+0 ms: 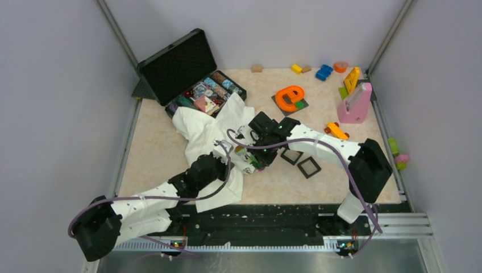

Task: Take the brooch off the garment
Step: Adjust the brooch on the clothes.

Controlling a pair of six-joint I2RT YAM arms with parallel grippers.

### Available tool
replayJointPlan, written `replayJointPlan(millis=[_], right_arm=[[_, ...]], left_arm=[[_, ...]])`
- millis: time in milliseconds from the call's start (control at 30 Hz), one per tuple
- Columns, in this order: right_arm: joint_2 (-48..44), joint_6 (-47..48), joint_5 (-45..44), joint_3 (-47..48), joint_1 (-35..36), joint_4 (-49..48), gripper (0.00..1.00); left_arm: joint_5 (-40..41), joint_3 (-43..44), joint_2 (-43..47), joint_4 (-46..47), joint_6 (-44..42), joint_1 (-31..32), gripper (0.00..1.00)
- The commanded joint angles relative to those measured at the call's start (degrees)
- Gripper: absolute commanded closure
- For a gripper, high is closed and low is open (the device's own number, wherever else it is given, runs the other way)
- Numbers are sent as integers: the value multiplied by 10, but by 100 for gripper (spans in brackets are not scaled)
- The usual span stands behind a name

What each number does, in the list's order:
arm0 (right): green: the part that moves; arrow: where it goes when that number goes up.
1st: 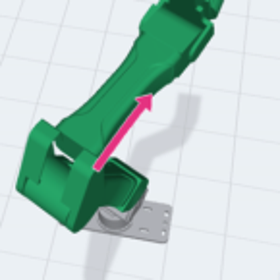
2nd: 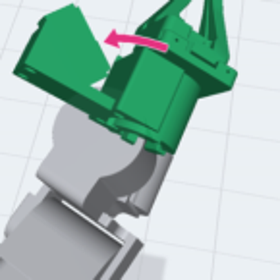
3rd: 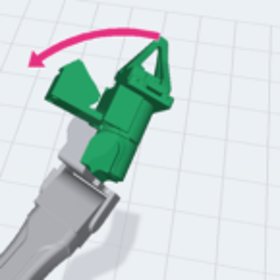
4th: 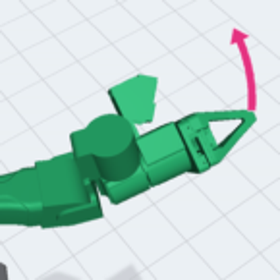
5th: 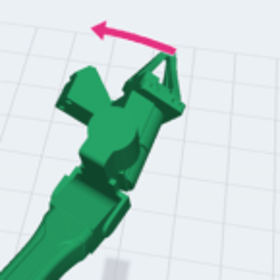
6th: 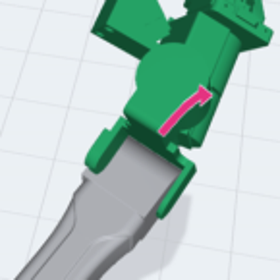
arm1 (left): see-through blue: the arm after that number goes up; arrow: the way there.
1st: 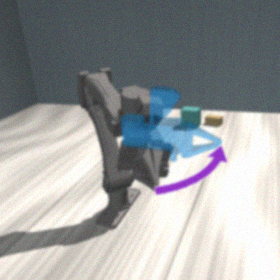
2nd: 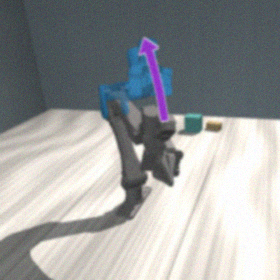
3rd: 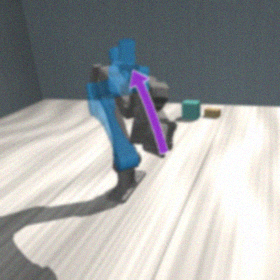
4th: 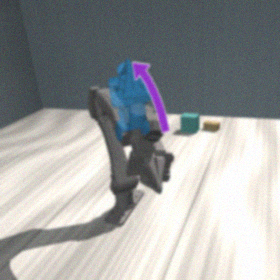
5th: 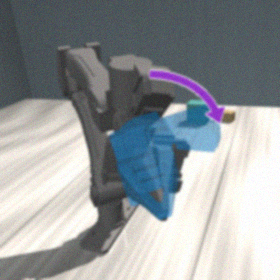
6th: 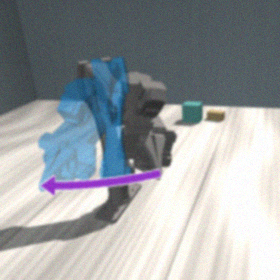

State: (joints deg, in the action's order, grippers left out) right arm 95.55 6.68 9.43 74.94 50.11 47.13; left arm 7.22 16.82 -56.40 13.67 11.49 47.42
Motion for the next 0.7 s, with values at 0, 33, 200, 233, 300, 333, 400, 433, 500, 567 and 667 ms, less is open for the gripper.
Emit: replayJointPlan(millis=[0,33,200,233,300,333,400,433,500,567,667], right_arm=[[-31,-12,59,-3,6,44,100],[-36,-15,75,1,6,46,100],[-55,-14,120,32,6,84,100],[-59,-15,124,36,5,89,100],[-63,-14,138,42,5,102,100],[-63,-11,145,46,6,113,100],[-62,-4,154,52,4,127,100],[-62,-1,158,54,3,130,100],[-61,1,174,58,-2,134,100],[-60,1,179,64,-3,139,100],[-59,7,179,74,-2,154,100]], left_arm=[[2,43,22,-4,-53,-1,78],[-16,55,26,-21,-66,-1,67],[-113,30,114,-9,-103,-1,34],[-135,16,139,8,-109,-1,32],[-187,-21,182,55,-150,-1,27],[-209,-39,193,95,-171,-1,19],[-247,-56,208,112,-205,-1,7],[-269,-57,208,113,-222,-1,6],[-311,-50,196,109,-265,-1,5],[-336,-38,172,105,-293,-1,4],[-346,-17,133,93,-333,-1,3]])
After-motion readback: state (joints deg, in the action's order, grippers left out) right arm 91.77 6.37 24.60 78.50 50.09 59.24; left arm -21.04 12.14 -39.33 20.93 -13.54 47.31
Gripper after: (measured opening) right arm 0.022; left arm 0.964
